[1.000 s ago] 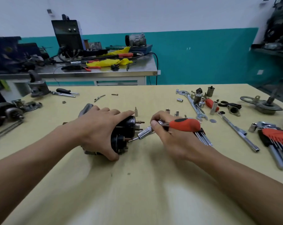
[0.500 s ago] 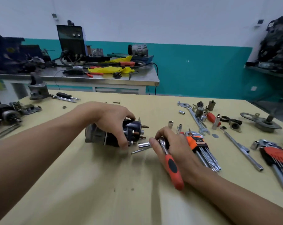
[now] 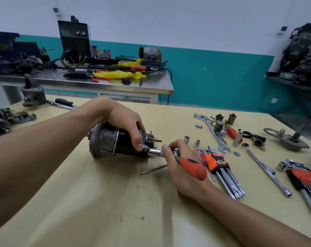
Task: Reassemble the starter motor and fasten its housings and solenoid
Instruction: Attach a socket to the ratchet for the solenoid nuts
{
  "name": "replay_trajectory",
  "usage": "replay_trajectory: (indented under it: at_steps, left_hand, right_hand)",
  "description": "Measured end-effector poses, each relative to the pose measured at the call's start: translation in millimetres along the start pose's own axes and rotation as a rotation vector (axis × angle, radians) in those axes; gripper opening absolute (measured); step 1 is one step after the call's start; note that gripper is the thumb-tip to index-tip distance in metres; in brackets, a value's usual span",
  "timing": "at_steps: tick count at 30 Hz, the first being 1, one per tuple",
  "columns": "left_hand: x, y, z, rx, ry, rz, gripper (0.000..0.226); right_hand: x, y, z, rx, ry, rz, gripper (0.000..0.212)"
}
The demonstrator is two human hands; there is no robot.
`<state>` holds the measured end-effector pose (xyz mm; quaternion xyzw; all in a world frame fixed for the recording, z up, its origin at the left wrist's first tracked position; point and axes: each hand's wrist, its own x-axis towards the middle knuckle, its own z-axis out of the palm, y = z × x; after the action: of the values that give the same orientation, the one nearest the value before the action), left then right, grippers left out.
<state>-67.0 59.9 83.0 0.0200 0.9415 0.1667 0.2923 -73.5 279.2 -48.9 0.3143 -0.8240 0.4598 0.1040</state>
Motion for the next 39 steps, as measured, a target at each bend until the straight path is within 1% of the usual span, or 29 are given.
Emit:
replay_trajectory:
  at_steps: [2,5,8,11,13,17,19,22,24,27,31,34,35,37,39]
  left_hand:
    - [-1,0,2,-0.030,-0.042,0.015,0.088]
    - [-2,0,4,-0.088,-0.075,0.030,0.084]
    - [-2,-2,6,-0.122,-0.110,0.034,0.082]
    - [-2,-5,8,-0.160,-0.144,0.040,0.081]
    - [-1,-8,9,-0.185,-0.160,0.038,0.081]
    - [2,-13,11,-0.230,-0.220,0.047,0.085]
    - [3,-16,11,-0.247,-0.249,0.056,0.088]
    - [4,-26,15,-0.315,-0.297,0.060,0.080]
    - [5,-34,21,-0.361,-0.298,0.072,0.074]
    - [7,-41,26,-0.397,-0.322,0.118,0.071]
    - [0,-32,27,-0.399,-0.369,0.158,0.079]
    - [-14,-16,28,-0.379,-0.294,0.190,0.088]
    - [-20,-11,29,-0.372,-0.236,0.189,0.084]
    - [-35,-4,28,-0.350,-0.088,0.168,0.068]
    - [-54,5,32,-0.278,0.078,0.180,0.052]
  right_hand:
    - [2,-3,-3,0.008,-0.009,0.026,0.022]
    - [2,-7,-9,0.013,-0.046,0.016,0.020]
    - [2,-8,-14,0.049,-0.057,0.007,0.020]
    - [1,-6,-15,0.139,-0.063,0.002,0.021]
    - [-3,-5,-15,0.169,-0.045,-0.038,0.023]
    - [-8,-12,-12,0.140,0.000,-0.100,0.017]
    - [-10,-15,-11,0.144,0.031,-0.118,0.017]
    - [-13,-19,-9,0.167,0.073,-0.141,0.017]
    - [-14,-22,-8,0.165,0.091,-0.176,0.015]
    - [-13,-24,-9,0.177,0.079,-0.215,0.014]
    - [-11,-24,-13,0.201,0.033,-0.237,0.012]
    - [-10,-24,-15,0.160,0.043,-0.264,0.011]
    - [-11,-24,-15,0.139,0.046,-0.274,0.012]
    - [-11,-23,-15,0.117,0.042,-0.296,0.015]
    - [-11,-21,-15,0.104,0.041,-0.290,0.020]
